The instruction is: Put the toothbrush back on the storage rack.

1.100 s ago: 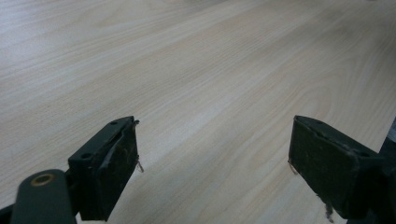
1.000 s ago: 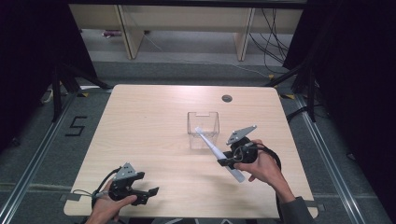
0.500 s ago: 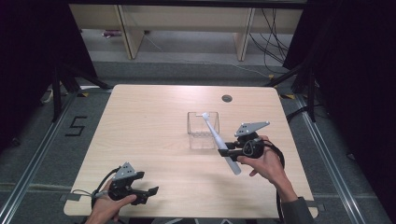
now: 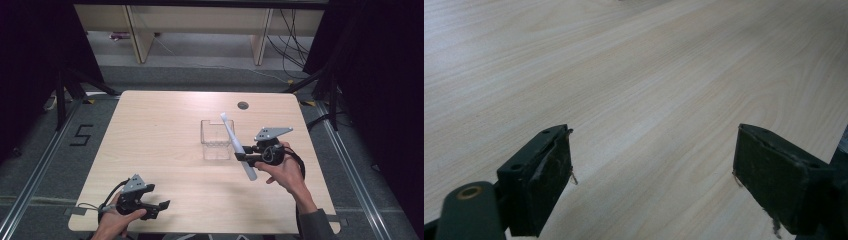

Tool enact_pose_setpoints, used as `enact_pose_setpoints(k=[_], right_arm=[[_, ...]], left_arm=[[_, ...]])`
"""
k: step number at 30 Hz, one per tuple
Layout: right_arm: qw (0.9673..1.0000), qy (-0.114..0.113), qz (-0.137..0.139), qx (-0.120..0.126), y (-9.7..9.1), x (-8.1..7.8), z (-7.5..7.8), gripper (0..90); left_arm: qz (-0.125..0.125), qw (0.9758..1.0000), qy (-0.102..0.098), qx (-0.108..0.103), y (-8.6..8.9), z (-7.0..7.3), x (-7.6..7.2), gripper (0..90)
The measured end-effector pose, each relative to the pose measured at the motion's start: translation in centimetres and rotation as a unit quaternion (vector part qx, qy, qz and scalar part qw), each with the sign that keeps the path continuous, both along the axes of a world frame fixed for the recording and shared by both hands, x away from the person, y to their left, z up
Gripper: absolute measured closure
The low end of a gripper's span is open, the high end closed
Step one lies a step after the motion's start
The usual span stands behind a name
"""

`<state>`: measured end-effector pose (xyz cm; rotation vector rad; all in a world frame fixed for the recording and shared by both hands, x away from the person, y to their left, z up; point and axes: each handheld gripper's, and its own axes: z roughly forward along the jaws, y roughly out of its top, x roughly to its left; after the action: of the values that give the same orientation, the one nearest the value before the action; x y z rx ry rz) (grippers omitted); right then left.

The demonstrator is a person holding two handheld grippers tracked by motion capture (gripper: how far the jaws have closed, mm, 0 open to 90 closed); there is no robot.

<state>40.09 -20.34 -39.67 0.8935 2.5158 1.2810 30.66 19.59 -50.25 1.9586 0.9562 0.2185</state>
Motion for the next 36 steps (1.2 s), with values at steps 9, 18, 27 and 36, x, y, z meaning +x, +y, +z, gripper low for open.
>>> enact_pose_setpoints(k=[9, 18, 27, 36], right_arm=[[0.9999, -0.013, -0.005, 0.000, -0.3, 0.8, 0.1, 66.5], [0.9998, -0.013, -0.014, -0.001, -0.5, 1.1, -0.2, 66.4], [0.9996, -0.013, -0.022, 0.012, -0.5, 1.3, 0.2, 66.5], [0.9991, -0.032, -0.023, 0.017, -0.7, 2.0, 0.4, 66.5]], left_arm=[[0.001, 1.0000, 0.000, -0.001, 0.0, 0.0, 0.0, 15.0], [0.000, 1.0000, 0.000, 0.001, 0.1, 0.0, 0.1, 15.0], [0.001, 1.0000, 0.000, 0.001, 0.1, 0.0, 0.0, 15.0], [0.004, 1.0000, 0.002, 0.000, 0.0, 0.1, 0.0, 15.0]])
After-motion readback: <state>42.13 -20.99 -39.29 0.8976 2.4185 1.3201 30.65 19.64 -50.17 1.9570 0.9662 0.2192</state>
